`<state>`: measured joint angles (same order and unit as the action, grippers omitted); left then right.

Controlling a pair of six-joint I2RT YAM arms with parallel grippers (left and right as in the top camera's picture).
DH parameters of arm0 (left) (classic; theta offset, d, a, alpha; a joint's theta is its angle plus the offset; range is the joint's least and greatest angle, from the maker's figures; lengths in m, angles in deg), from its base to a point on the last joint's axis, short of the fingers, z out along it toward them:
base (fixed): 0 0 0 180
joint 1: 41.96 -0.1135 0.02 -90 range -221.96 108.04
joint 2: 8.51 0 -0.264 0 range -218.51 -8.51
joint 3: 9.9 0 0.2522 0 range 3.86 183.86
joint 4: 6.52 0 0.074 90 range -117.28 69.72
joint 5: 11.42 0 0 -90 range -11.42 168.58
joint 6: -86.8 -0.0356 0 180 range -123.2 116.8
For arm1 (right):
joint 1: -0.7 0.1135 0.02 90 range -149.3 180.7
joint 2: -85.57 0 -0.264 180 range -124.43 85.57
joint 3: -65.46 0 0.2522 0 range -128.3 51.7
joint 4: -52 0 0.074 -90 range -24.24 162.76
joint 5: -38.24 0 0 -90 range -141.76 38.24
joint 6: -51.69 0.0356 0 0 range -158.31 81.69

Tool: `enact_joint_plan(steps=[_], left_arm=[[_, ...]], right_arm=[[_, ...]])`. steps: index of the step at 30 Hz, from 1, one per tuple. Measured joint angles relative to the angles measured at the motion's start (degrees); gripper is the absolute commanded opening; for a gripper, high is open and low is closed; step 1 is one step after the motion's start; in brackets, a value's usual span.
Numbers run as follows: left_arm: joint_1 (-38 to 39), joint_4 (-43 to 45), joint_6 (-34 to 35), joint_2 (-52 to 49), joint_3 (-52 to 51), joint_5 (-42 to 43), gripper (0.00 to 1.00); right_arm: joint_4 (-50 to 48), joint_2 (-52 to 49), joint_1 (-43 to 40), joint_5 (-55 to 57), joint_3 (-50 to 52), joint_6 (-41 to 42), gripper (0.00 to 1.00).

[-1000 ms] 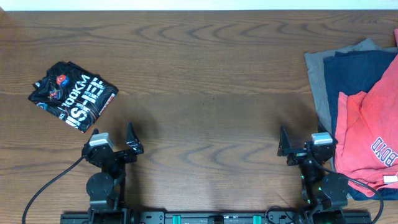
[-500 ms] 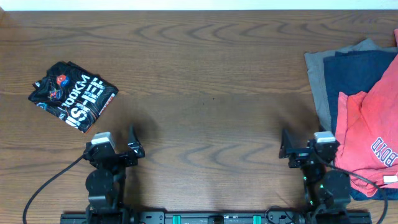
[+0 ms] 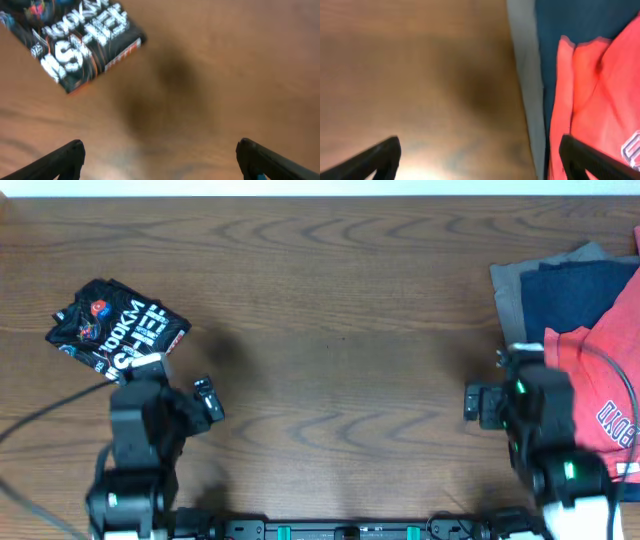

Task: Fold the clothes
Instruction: 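Reach the right gripper into the clothes pile and grasp the orange t-shirt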

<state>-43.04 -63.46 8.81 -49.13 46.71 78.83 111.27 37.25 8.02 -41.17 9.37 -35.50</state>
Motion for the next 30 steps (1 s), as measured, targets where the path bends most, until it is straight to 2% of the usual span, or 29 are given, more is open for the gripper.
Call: enact_joint_plan(steps=[5,8,13,17,20,22,23,26,27,29,30], left_arm=[[0.00,-2.99,0.00,-9.81,4.13,0.52,0.98],[0.00,-3.37,0.00,-12.96,4.13,0.94,0.98],[0.00,-3.56,0.00,-15.78,4.13,1.18,0.98],[0.00,-3.67,0.00,-16.28,4.13,1.29,0.98],[0.00,-3.72,0.00,-16.28,4.13,1.31,0.98],[0.00,-3.72,0.00,-16.26,4.13,1.31,0.98],[0.00,-3.74,0.00,-16.26,4.13,1.31,0.98],[0.00,-3.72,0.00,-16.26,4.13,1.31,0.98],[0.00,-3.74,0.00,-16.26,4.13,1.31,0.98],[0.00,-3.74,0.00,-16.26,4.13,1.31,0.98],[0.00,-3.74,0.00,-16.28,4.13,1.31,0.98]], right_arm=[[3.26,-14.43,0.00,-1.79,-6.12,0.15,0.99],[4.92,-19.54,-0.76,0.37,-6.80,4.11,0.99],[8.17,-26.77,-8.44,9.20,-6.73,15.89,0.98],[6.60,-31.65,-16.09,12.92,-5.66,21.03,0.91],[5.88,-35.32,-20.55,14.12,-3.85,22.99,0.77],[5.35,-37.20,-22.12,14.56,-2.86,23.71,0.57],[4.87,-37.88,-22.71,14.69,-2.36,24.02,0.52],[2.80,-38.91,-24.17,14.91,-1.07,24.83,0.45],[2.19,-38.97,-24.52,14.93,-0.70,24.81,0.35],[1.42,-38.97,-25.05,14.97,-0.04,24.87,0.04],[1.25,-38.97,-25.11,14.99,0.15,25.11,0.01]])
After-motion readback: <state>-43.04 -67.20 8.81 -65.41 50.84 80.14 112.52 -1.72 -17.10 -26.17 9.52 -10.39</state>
